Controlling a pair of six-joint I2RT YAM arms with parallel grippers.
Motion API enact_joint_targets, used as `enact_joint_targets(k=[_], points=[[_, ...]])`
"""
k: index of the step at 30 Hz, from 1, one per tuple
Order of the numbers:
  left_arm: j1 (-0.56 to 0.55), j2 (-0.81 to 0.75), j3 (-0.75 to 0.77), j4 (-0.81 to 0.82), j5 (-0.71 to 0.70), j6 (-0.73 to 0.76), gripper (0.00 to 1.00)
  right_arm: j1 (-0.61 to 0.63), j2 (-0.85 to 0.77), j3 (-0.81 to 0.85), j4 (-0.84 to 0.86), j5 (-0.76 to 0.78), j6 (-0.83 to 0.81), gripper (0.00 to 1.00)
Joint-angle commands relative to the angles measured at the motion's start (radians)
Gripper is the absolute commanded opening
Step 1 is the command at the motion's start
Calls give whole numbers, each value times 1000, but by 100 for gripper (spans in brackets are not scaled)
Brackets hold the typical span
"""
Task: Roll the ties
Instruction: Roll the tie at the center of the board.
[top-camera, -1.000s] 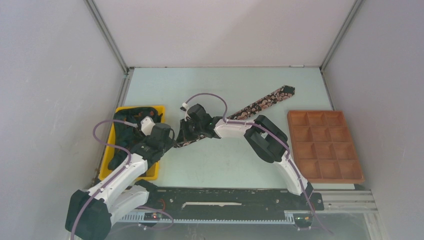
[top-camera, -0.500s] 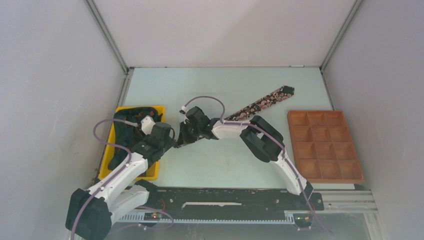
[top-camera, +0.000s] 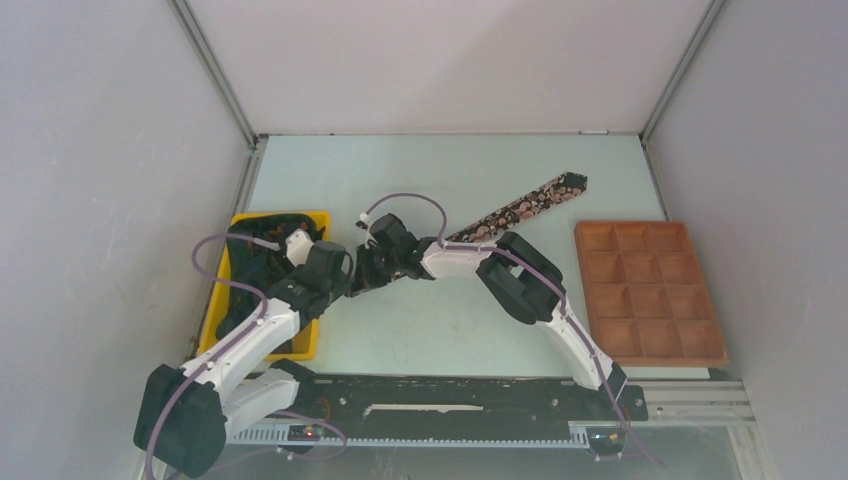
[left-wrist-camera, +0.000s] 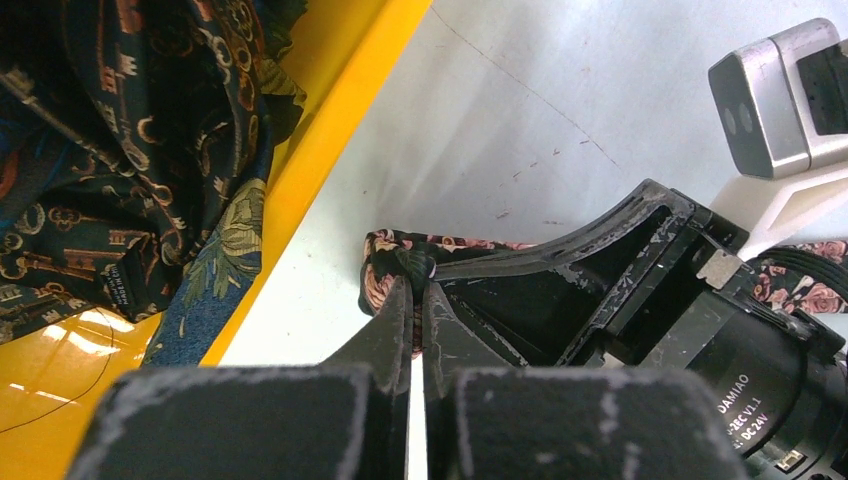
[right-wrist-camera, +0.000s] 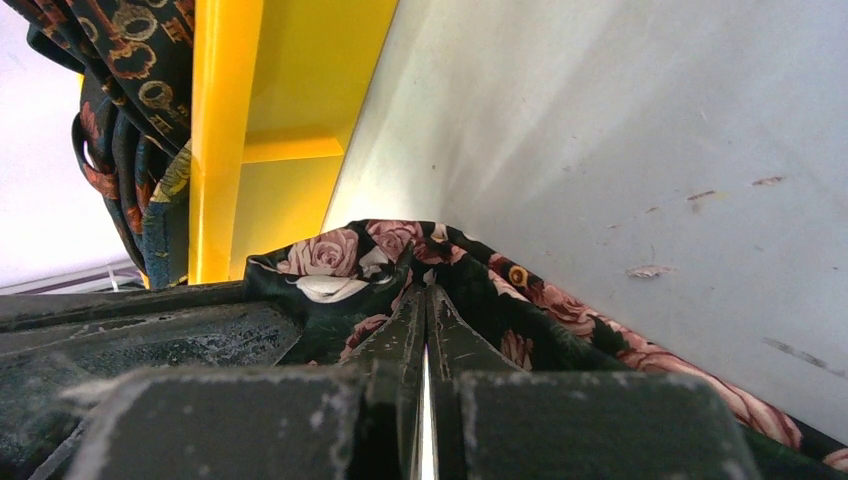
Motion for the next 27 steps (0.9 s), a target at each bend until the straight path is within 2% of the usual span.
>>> enact_joint_targets(k=[1,14,27], points=[[-15,31,55,38,2,-6,0,-30,-68,-57,36,-14,-28,0],[-90,168,143,40,-31,-26,0,-151,-344,-323,78,-38,-52,0],[-153,324,242,42,-33,-55,0,-201,-394,-452,53,9,-68,0]])
